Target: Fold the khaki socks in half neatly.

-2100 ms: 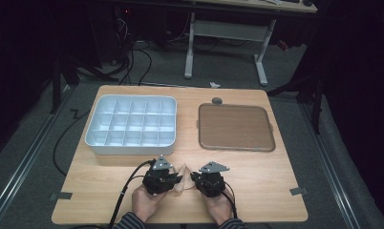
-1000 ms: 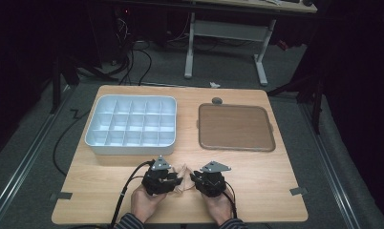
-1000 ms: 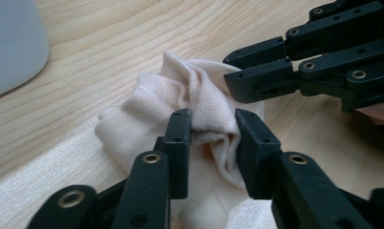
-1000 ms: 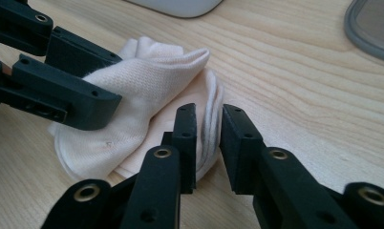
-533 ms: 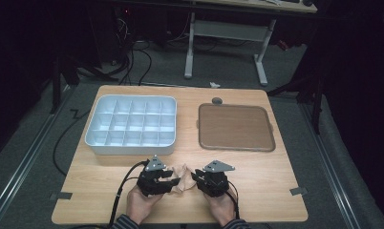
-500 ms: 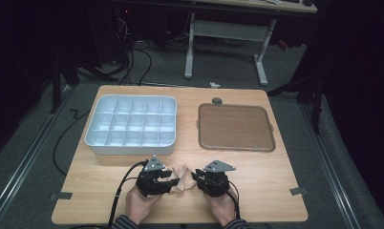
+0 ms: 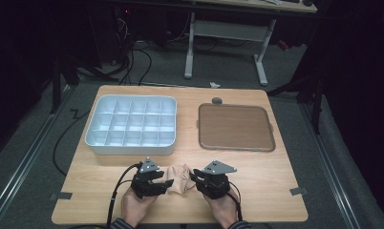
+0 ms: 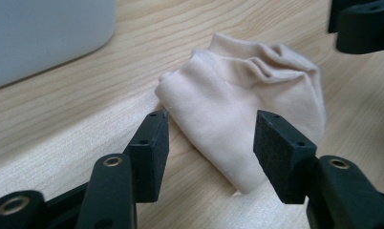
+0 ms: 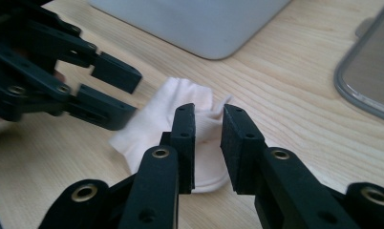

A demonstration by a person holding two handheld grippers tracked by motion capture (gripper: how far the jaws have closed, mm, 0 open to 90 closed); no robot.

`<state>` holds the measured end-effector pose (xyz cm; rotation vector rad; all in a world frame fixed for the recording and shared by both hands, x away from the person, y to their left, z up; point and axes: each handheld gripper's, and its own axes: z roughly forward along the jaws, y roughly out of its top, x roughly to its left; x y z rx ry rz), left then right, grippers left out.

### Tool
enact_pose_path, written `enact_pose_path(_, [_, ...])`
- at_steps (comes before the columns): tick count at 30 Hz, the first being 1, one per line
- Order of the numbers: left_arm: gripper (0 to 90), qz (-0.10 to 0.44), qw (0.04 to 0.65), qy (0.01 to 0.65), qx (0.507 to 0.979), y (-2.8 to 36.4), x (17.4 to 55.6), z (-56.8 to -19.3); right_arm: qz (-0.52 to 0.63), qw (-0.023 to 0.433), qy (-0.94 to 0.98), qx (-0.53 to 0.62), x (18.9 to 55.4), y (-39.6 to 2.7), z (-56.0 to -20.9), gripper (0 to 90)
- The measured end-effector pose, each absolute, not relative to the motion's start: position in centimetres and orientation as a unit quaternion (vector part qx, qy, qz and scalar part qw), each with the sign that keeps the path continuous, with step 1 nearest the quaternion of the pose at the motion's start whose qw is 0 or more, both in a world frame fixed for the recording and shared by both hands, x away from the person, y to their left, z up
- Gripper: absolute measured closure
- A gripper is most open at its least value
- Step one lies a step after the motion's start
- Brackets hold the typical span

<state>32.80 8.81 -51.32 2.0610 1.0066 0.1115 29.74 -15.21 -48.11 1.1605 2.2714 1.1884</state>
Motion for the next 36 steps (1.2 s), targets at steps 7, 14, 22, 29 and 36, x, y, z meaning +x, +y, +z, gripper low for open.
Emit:
enact_pose_path(7, [45.5, 0.043, 0.413, 0.42, 0.807, 8.3, 32.8, -52.1, 0.418, 0.16, 0.81, 0.38, 29.6, -13.7, -47.6, 74.3])
enact_pose_path(14, [44.6, 0.047, 0.41, 0.419, 0.809, 8.3, 33.0, -52.4, 0.392, 0.166, 0.823, 0.375, 30.1, -12.6, -48.7, 74.2])
enact_pose_path(22, [43.8, 0.06, 0.399, 0.415, 0.815, 8.1, 33.0, -52.6, 0.366, 0.171, 0.832, 0.379, 30.5, -12.6, -50.0, 80.1])
enact_pose_path(29, [43.5, 0.089, 0.384, 0.401, 0.827, 7.7, 32.7, -52.6, 0.363, 0.176, 0.829, 0.386, 30.6, -13.1, -50.4, 87.1])
enact_pose_path(36, [43.7, 0.101, 0.368, 0.396, 0.835, 7.5, 32.6, -52.5, 0.373, 0.19, 0.817, 0.396, 30.3, -14.0, -50.4, 87.4])
